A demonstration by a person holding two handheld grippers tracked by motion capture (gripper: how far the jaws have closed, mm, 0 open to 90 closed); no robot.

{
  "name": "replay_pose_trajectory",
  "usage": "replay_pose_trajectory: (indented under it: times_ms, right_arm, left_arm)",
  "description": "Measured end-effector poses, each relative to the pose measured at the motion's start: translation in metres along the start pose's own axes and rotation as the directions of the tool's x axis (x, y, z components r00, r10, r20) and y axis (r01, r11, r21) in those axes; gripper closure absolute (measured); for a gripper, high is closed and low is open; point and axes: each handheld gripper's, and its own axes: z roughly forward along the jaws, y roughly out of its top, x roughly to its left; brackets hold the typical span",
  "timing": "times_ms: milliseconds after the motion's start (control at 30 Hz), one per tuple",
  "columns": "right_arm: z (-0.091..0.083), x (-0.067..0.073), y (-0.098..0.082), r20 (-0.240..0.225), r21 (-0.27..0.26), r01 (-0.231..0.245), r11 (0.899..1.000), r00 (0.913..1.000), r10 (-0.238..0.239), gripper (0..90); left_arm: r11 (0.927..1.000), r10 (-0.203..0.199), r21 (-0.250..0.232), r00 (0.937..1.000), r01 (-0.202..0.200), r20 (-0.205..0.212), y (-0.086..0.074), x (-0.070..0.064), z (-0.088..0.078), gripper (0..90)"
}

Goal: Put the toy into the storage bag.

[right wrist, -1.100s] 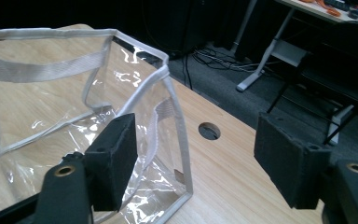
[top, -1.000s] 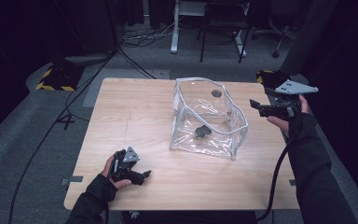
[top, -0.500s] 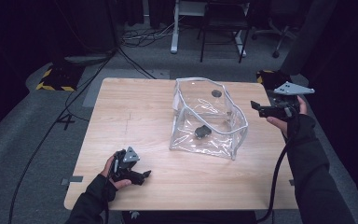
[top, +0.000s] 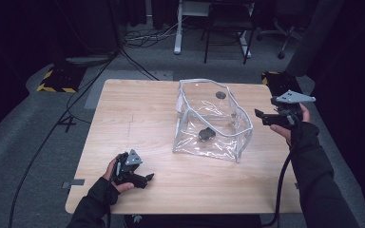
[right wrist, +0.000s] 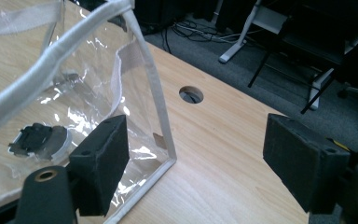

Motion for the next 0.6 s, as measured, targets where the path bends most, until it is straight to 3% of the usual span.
replay_pose_trajectory:
  times_ms: [600]
  right_arm:
    - [0.003,0.007,-0.024,-0.030,0.043,0.011,0.999,0.9995,-0.010,23.8]
  left_arm:
    - [1.0000,0.000,0.000,1.0000,0.000,0.000,0.000,0.000,0.000,10.4]
